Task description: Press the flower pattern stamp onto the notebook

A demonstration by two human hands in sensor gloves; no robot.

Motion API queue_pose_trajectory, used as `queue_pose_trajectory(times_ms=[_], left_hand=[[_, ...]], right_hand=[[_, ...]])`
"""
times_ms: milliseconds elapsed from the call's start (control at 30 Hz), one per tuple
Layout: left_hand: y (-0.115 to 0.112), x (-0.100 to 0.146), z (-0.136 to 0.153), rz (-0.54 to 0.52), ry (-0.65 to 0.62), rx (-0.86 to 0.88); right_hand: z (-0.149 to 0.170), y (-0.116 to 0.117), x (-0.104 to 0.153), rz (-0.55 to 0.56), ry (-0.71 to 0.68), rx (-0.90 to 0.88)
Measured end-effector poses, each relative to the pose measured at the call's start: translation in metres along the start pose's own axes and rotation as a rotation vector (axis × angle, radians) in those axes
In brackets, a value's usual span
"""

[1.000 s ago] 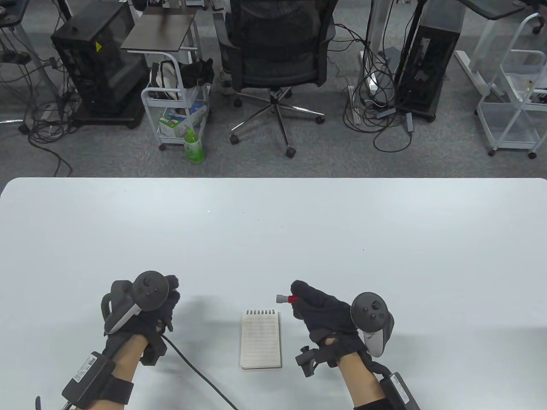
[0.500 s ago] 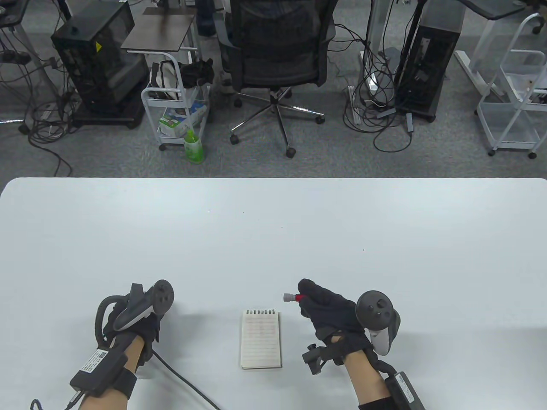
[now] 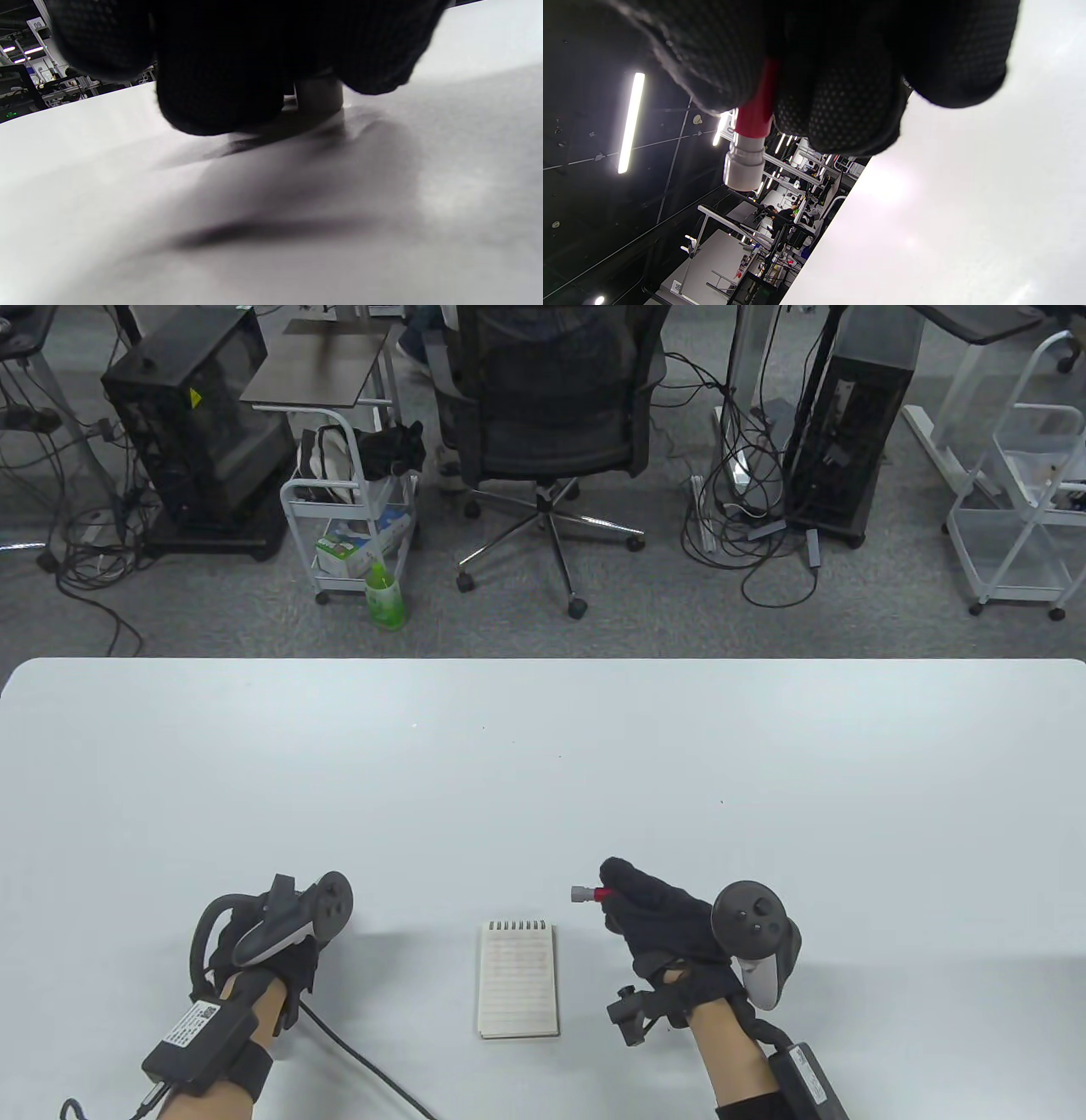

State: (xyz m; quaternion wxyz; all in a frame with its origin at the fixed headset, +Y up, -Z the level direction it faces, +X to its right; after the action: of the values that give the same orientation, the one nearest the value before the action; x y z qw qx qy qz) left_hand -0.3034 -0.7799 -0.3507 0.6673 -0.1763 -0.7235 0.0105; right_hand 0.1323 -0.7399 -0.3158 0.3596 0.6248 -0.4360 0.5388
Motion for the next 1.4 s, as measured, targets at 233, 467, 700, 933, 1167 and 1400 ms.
queue_pose_trajectory(times_ms=[233,467,700,933,1167,1400], left_hand=[[0.036,0.017,0.014,-0.097,0.012,0.092],[0.078,0.037,-0.024,-0.245,-0.132,0.131],[0.080,0.046,-0.086,-0.218,-0.315,0.191],[0.049,0.044,-0.137,-0.161,-0.427,0.248],[0.021,0.041,-0.146,-0.041,-0.475,0.218],[0.004,0.038,-0.154,0.025,-0.488,0.158]], right_hand=[[0.001,-0.003,-0.001,0.004,0.004,0.004],[0.001,-0.003,-0.001,0.005,0.003,0.012],[0.002,-0.003,0.000,0.001,0.001,0.022],[0.002,-0.002,0.001,-0.006,0.001,0.030],[0.005,0.000,0.001,-0.015,0.007,0.053],[0.004,0.002,0.001,-0.031,0.003,0.082]])
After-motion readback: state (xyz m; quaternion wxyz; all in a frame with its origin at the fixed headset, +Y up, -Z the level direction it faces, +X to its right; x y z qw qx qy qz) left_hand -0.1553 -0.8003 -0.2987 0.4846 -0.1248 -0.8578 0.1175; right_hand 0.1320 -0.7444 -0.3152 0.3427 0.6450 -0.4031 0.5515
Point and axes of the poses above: the tracker on the back of each hand, its own z axis roughly to the little-finger side, its own x axis roughly from the fingertips to the wrist, y = z × x, the point moved 2 cm from there along -x, roughly from the wrist to the fingertips, and after that the axes turned 1 degree about -y, right-handed, at the moved point
